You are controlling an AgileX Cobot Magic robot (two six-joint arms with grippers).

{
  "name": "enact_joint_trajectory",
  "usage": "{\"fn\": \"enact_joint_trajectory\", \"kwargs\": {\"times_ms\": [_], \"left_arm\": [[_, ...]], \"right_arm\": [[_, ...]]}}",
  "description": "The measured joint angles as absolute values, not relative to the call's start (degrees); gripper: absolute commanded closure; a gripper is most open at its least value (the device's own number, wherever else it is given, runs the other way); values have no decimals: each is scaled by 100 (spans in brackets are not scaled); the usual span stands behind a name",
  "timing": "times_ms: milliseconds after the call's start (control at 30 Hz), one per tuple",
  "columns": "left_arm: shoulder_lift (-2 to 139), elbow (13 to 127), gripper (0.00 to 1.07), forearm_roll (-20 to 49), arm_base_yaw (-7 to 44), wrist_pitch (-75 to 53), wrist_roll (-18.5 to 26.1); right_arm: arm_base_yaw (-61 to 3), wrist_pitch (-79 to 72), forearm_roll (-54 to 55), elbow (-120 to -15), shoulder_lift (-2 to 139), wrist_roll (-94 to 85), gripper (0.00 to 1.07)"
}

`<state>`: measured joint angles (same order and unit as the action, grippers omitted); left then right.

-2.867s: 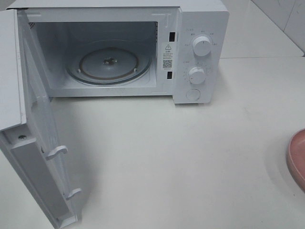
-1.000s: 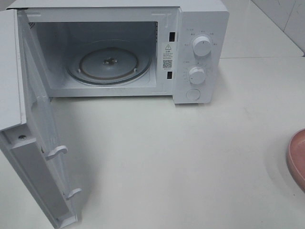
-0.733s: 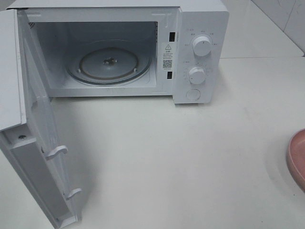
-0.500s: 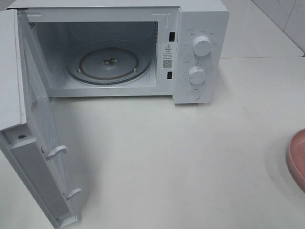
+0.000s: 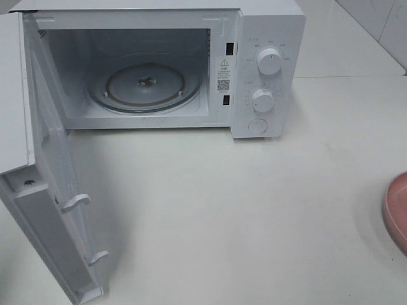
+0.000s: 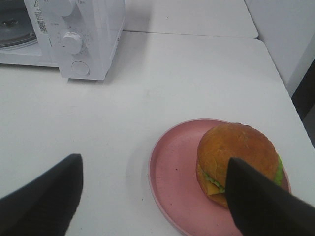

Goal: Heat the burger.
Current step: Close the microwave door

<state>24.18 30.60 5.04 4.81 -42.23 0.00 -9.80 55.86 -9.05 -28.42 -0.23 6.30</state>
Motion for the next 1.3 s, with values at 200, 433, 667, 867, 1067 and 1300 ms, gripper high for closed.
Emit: {"fn": "enact_joint_trajectory", "kwargs": {"times_ms": [200,433,667,867,1067,1300], "left_arm": [[3031,3008,107,367,481,-3226,0],[3581,2447,107,567,481,-1931,0],[4102,1581,107,802,481,-103,0],[4418,1381,107,808,481,917,0],[4996,1346,107,372,481,1799,-115],[5833,1346,107,-1341,481,2825,-1266]], "right_arm": [[-980,5586,-905,-2842,-23,630,33],[-980,5586,-905,-2842,-23,630,33],[-980,5586,-905,-2842,-23,630,33],[-980,5586,-905,-2842,-23,630,33],[-980,5586,-905,-2842,-23,630,33],[-980,5586,-905,-2842,-23,630,33]]}}
